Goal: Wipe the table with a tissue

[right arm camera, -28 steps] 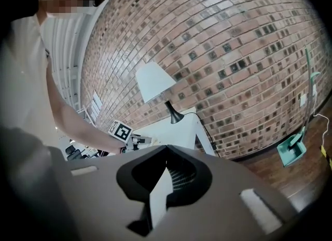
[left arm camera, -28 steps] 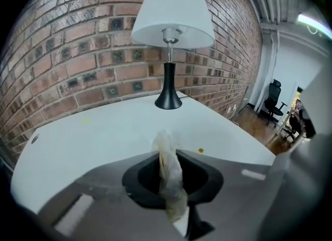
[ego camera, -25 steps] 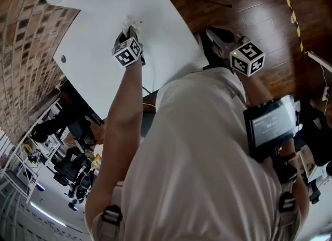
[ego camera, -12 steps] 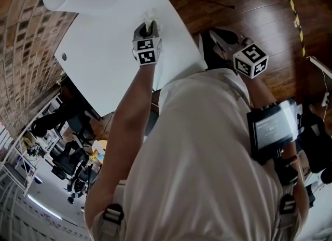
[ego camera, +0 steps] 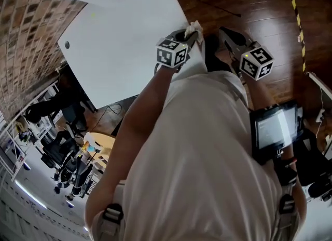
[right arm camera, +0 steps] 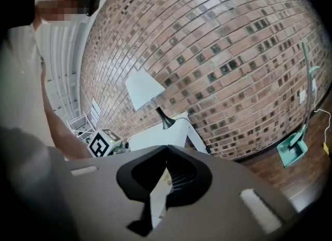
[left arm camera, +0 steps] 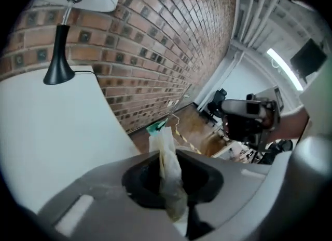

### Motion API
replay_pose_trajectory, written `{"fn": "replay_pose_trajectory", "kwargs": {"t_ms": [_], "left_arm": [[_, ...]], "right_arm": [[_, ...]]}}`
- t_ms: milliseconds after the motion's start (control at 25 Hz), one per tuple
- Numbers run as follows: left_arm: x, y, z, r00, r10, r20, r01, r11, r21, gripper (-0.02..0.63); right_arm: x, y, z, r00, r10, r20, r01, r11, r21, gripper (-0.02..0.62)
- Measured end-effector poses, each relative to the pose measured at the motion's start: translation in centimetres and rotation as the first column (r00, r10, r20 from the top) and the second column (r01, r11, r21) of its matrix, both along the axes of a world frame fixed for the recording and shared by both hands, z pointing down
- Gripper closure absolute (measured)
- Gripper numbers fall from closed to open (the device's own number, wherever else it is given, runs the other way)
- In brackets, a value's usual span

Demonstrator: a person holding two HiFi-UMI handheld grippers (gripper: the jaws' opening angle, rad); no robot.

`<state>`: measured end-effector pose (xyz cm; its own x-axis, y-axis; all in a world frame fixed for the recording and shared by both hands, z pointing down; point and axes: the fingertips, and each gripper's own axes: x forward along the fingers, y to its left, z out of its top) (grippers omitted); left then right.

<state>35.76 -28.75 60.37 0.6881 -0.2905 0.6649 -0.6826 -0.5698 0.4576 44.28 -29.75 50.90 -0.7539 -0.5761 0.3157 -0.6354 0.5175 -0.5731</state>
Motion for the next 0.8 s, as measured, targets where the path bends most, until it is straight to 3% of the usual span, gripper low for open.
{"fn": "replay_pose_trajectory", "kwargs": {"t_ms": [160,280,560,800], "left_arm": [[2.4,1.9,-2.8,0.986,0.064,-0.156,-0.063,0.998,0.01,0.566],[1.9,3.0,-4.9,0.974,0.095,-0.205,-0.086,0.995,0.049,0.565],[-1.6,4.3,-6.1,0.973,-0.053,-0.225,0.077,0.992,0.099,0.565],[-7.8,5.3,-7.4,0.965,-0.155,-0.214,0.193,0.966,0.17,0.563]], "right_arm": [[1.9,-0.9,0.1,1.0,0.029,0.011,-0.029,1.0,-0.005,0.588],[2.2,-1.2,0.7,1.0,0.024,0.002,-0.024,1.0,-0.009,0.588],[1.0,-0.2,-0.7,1.0,0.011,0.022,-0.012,0.999,0.032,0.588],[-4.6,1.7,-1.9,0.997,-0.074,-0.007,0.074,0.996,0.054,0.588]]}}
